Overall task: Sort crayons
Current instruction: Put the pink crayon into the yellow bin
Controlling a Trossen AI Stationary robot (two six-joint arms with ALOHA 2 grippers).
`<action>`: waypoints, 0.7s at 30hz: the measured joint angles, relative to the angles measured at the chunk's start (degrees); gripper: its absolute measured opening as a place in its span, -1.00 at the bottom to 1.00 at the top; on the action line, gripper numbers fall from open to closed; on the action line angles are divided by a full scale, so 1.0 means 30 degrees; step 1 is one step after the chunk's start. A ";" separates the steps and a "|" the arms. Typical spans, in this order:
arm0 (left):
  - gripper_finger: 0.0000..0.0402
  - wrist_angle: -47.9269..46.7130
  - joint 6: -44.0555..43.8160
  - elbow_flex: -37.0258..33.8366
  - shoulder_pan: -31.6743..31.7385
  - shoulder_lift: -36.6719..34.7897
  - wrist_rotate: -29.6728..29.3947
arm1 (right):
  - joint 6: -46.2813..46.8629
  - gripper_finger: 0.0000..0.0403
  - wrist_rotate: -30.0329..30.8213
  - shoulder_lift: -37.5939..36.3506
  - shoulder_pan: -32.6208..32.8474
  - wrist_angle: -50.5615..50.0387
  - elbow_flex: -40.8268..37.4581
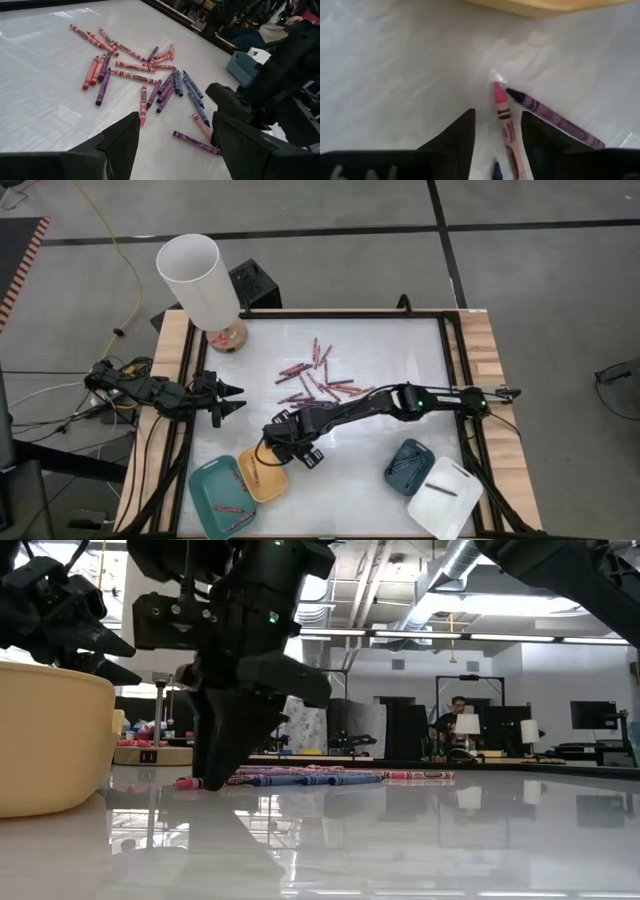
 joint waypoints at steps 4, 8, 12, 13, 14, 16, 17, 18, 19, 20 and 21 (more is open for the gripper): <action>0.20 0.0000 -0.0007 0.0000 -0.0003 0.0000 0.0000 | 0.0208 -0.20 -0.0058 0.0150 -0.0116 -0.0261 0.0036; 0.20 0.0027 0.0000 0.0000 -0.0003 0.0000 0.0002 | 0.0394 -0.30 -0.0448 0.0164 -0.0354 -0.0572 0.0036; 0.20 0.0021 0.0000 0.0000 0.0004 0.0000 0.0000 | 0.1280 -0.43 -0.1010 0.0164 -0.0635 -0.0596 0.0031; 0.20 0.0014 0.0000 0.0000 -0.0003 0.0000 0.0004 | 0.1548 -0.47 -0.1023 0.0164 -0.0683 -0.0627 0.0032; 0.20 0.0007 0.0000 0.0000 0.0004 0.0000 0.0000 | 0.1790 -0.51 -0.1062 0.0172 -0.0721 -0.0629 0.0029; 0.20 0.0007 0.0000 0.0000 0.0004 0.0000 0.0002 | 0.2103 -0.59 -0.1114 0.0172 -0.0787 -0.0626 0.0029; 0.20 0.0007 0.0000 0.0000 -0.0003 0.0000 0.0000 | 0.2228 -0.63 -0.1112 0.0179 -0.0794 -0.0619 0.0022; 0.20 0.0007 0.0000 0.0000 0.0001 0.0000 0.0000 | 0.2323 -0.68 -0.1098 0.0179 -0.0794 -0.0577 0.0022; 0.20 0.0007 0.0000 0.0000 -0.0003 0.0000 0.0006 | 0.2407 -0.72 -0.1084 0.0179 -0.0794 -0.0540 0.0022; 0.20 0.0009 0.0000 0.0000 -0.0001 0.0000 0.0002 | 0.2508 -0.77 -0.1071 0.0179 -0.0794 -0.0493 0.0015; 0.20 0.0007 0.0000 0.0000 0.0004 0.0000 0.0003 | 0.2697 -0.82 -0.1057 0.0179 -0.0801 -0.0453 0.0015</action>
